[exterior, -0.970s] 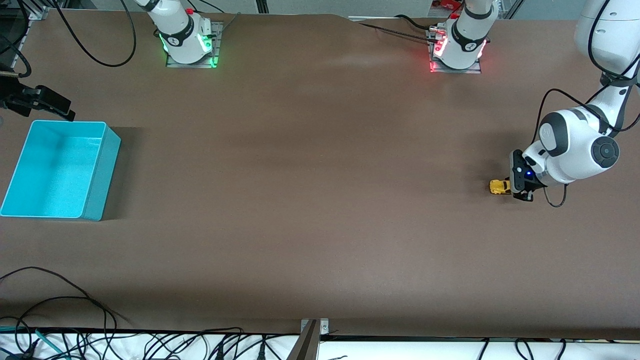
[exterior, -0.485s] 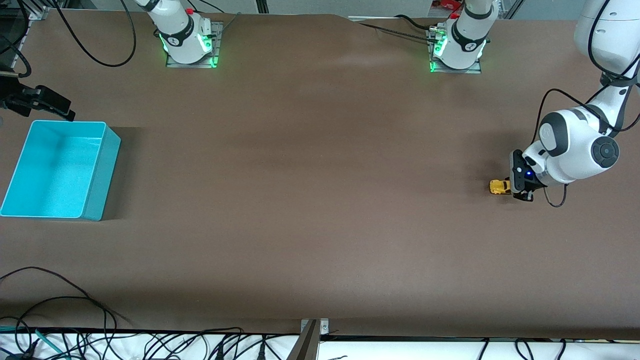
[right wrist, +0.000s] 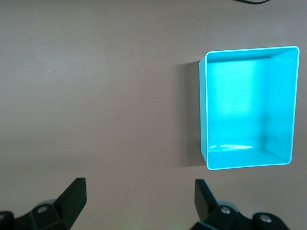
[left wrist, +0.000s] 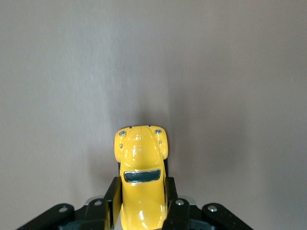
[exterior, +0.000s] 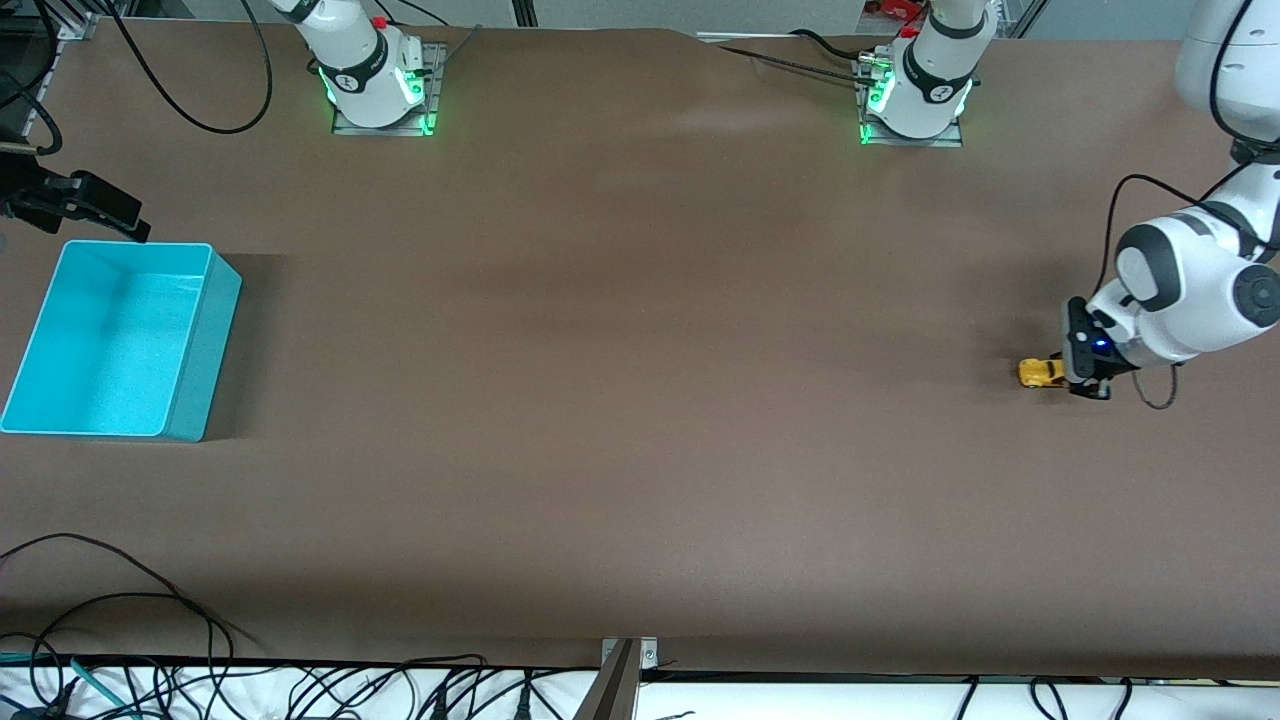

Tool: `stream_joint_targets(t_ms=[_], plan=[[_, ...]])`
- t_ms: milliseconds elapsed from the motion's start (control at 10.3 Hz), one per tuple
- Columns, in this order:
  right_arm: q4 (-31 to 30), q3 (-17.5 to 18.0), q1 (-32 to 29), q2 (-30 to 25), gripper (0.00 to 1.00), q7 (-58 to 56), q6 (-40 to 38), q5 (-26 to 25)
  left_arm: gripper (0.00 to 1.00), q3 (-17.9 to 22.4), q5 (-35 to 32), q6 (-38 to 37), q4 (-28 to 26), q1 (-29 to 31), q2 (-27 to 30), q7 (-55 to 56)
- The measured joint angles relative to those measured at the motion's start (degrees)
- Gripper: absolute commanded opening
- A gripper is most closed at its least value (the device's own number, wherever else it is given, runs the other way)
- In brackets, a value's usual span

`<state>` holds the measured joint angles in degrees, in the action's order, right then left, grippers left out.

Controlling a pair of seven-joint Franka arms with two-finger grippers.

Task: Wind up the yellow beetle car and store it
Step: 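Press the car down and drag it backward with the left gripper, then open the left gripper, releasing the car to roll toward the cyan box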

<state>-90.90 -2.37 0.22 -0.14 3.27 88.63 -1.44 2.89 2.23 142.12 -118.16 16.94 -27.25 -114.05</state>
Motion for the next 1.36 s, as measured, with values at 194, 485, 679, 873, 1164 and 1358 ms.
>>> stream_joint_targets(t_ms=[194,485,679,873,1164,1358], plan=[[0.0,0.0,0.0,0.0,1.0,0.0,0.0,0.0,0.0,0.0,0.0,0.0,0.0,-0.1,0.0,0.0],[0.0,0.0,0.0,0.0,1.0,0.0,0.0,0.0,0.31,0.0,0.0,0.0,0.0,-0.1,0.0,0.0],[0.0,0.0,0.0,0.0,1.0,0.0,0.0,0.0,0.36,0.1,0.0,-0.1,0.1,-0.1,0.0,0.0],[0.0,0.0,0.0,0.0,1.0,0.0,0.0,0.0,0.76,0.1,0.0,-0.3,0.2,-0.1,-0.1,0.0],[0.0,0.0,0.0,0.0,1.0,0.0,0.0,0.0,1.0,0.6,0.0,-0.8,1.2,-0.1,-3.4,0.0],[0.0,0.0,0.0,0.0,1.0,0.0,0.0,0.0,1.0,0.6,0.0,-4.2,3.5,-0.1,-4.0,0.0]])
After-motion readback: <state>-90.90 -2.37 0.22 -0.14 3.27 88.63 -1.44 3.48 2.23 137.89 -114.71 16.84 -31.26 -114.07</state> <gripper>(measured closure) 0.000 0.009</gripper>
